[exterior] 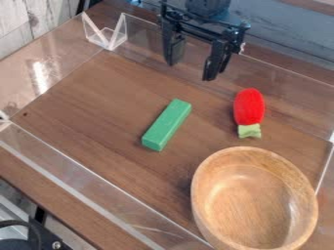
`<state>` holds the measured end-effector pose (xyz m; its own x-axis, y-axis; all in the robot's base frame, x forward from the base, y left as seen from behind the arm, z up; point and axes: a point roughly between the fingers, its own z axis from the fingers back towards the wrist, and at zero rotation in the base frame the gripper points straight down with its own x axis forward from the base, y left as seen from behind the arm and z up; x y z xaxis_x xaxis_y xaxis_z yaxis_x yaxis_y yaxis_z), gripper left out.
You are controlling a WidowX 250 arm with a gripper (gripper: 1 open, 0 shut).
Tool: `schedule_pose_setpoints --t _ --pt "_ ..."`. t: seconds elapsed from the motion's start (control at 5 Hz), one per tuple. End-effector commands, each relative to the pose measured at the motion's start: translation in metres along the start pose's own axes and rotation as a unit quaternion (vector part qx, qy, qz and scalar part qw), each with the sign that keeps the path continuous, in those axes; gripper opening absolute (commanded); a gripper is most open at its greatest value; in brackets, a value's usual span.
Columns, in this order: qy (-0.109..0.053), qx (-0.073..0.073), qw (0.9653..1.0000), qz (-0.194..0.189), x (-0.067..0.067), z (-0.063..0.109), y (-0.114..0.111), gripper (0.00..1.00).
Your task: Move the red object to the left side of the table
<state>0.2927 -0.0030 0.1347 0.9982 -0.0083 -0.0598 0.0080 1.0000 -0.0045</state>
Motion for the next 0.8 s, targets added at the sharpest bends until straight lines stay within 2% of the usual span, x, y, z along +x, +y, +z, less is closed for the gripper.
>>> schedule_pose_setpoints --t 0.0,0.2,0.4,0.6 --pt "0.008 -0.009 0.998 0.061 0.003 -0.008 -0.008 1.0" --pt "0.0 -0.025 0.9905 0.135 0.014 -0.016 -0.034 1.0" --pt "-0.01 -0.039 0.9849 0.169 0.026 -0.024 -0.06 1.0" --pt "-0.024 -0.052 0.9809 0.186 0.04 -0.033 -0.079 1.0"
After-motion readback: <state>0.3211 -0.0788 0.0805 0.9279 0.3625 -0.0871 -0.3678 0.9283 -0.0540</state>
